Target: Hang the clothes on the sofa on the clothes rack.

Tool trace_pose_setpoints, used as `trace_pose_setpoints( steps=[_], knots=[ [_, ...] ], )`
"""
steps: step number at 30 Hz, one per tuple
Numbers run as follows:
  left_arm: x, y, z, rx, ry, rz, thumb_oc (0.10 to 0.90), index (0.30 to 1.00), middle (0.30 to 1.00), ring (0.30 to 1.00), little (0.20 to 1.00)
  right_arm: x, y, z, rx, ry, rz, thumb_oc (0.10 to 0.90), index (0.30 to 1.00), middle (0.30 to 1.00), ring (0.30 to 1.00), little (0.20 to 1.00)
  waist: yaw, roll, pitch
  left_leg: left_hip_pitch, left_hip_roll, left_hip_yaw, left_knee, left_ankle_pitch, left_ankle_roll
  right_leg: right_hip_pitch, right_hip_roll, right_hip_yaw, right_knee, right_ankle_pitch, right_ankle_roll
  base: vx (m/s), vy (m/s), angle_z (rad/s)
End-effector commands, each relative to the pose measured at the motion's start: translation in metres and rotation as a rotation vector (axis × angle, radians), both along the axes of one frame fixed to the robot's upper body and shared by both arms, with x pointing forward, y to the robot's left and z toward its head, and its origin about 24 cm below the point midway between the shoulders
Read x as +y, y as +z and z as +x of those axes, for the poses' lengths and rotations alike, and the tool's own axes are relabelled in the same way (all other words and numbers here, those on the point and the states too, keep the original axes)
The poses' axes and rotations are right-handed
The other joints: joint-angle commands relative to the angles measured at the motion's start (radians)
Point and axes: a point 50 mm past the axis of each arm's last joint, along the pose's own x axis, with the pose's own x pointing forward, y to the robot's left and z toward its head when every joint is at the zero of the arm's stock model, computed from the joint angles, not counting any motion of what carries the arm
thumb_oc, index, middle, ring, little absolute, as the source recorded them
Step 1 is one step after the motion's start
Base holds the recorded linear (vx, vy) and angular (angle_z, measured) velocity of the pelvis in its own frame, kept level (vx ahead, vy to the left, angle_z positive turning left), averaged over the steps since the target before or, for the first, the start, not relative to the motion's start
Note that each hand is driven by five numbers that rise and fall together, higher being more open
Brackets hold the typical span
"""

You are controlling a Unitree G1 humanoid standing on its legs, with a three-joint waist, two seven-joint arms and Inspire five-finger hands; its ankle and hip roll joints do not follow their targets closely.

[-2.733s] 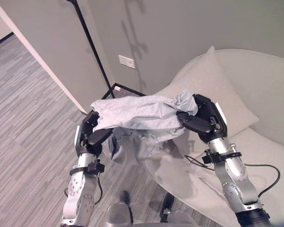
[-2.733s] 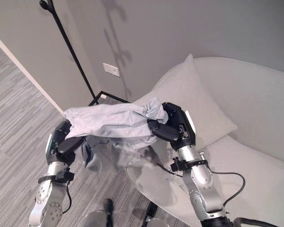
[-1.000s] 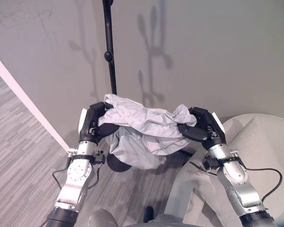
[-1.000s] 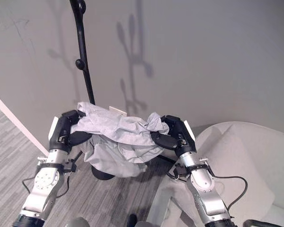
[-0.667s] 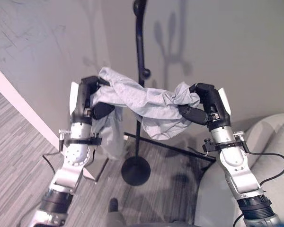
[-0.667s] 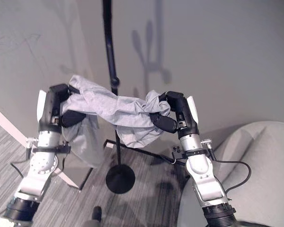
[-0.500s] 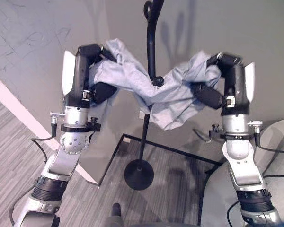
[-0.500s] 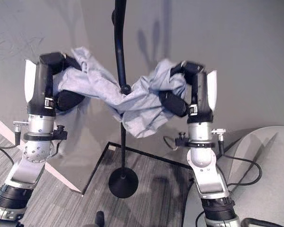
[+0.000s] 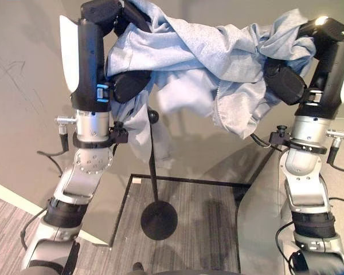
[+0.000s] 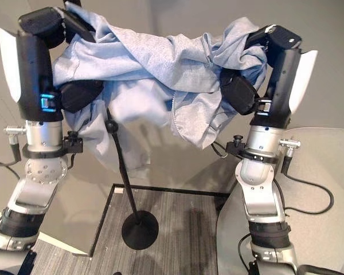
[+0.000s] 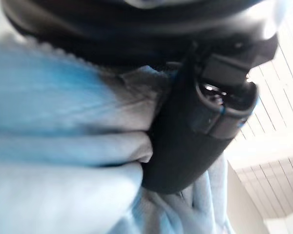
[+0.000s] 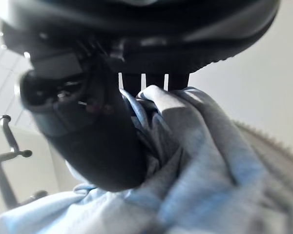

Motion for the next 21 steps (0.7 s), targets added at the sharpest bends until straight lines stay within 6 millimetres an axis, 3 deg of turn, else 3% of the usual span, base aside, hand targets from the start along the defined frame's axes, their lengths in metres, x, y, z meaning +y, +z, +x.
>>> trace_pose_setpoints(
  steps=[1, 6, 8, 11, 18, 21],
  knots=[
    [0.041, 0.045, -0.002, -0.226, 0.161, -0.169, 0.4, 0.3, 0.3, 0.3, 0.3, -0.036, 0.025, 0.004, -0.056, -0.078, 0.058, 0.4, 0.3, 0.3, 0.3, 0.3, 0.034, -0.023, -0.132, -0.011, 0.014, -0.031, 0.004, -0.059, 0.022, -0.01, 0.049, -0.052, 0.089, -0.061, -0.055, 0.01, -0.042, 0.0],
    [0.061, 0.027, 0.019, -0.067, 0.268, -0.121, 0.4, 0.3, 0.3, 0.3, 0.3, -0.049, 0.01, 0.026, 0.119, -0.076, 0.013, 0.4, 0.3, 0.3, 0.3, 0.3, 0.051, -0.029, -0.136, -0.015, 0.017, -0.043, 0.004, -0.064, 0.01, 0.013, 0.052, -0.073, 0.048, -0.055, -0.052, 0.0, -0.027, 0.09],
    [0.076, 0.01, 0.031, 0.048, 0.336, -0.103, 0.4, 0.3, 0.3, 0.3, 0.3, -0.057, -0.004, 0.04, 0.245, -0.092, -0.023, 0.4, 0.3, 0.3, 0.3, 0.3, 0.062, -0.032, -0.135, -0.02, 0.018, -0.05, 0.004, -0.061, 0.008, 0.021, 0.054, -0.086, 0.032, -0.048, -0.051, -0.01, -0.01, 0.02],
    [0.081, 0.005, 0.033, 0.082, 0.344, -0.111, 0.4, 0.3, 0.3, 0.3, 0.3, -0.059, -0.008, 0.044, 0.281, -0.096, -0.023, 0.4, 0.3, 0.3, 0.3, 0.3, 0.062, -0.031, -0.135, -0.022, 0.018, -0.051, 0.004, -0.061, 0.007, 0.024, 0.054, -0.091, 0.026, -0.044, -0.049, 0.0, -0.004, 0.06],
    [0.093, -0.048, 0.049, 0.419, 0.349, -0.032, 0.4, 0.3, 0.3, 0.3, 0.3, -0.072, -0.066, 0.057, 0.585, -0.072, 0.033, 0.4, 0.3, 0.3, 0.3, 0.3, 0.079, -0.029, -0.122, -0.037, 0.013, -0.065, 0.004, -0.059, 0.008, 0.029, 0.052, -0.114, 0.02, -0.037, -0.046, -0.01, -0.001, 0.12],
    [0.093, -0.059, 0.047, 0.464, 0.326, -0.051, 0.4, 0.3, 0.3, 0.3, 0.3, -0.07, -0.079, 0.055, 0.636, -0.058, 0.033, 0.4, 0.3, 0.3, 0.3, 0.3, 0.078, -0.028, -0.12, -0.038, 0.011, -0.067, 0.004, -0.06, 0.009, 0.027, 0.05, -0.117, 0.021, -0.036, -0.046, -0.01, 0.005, 0.08]
  ],
)
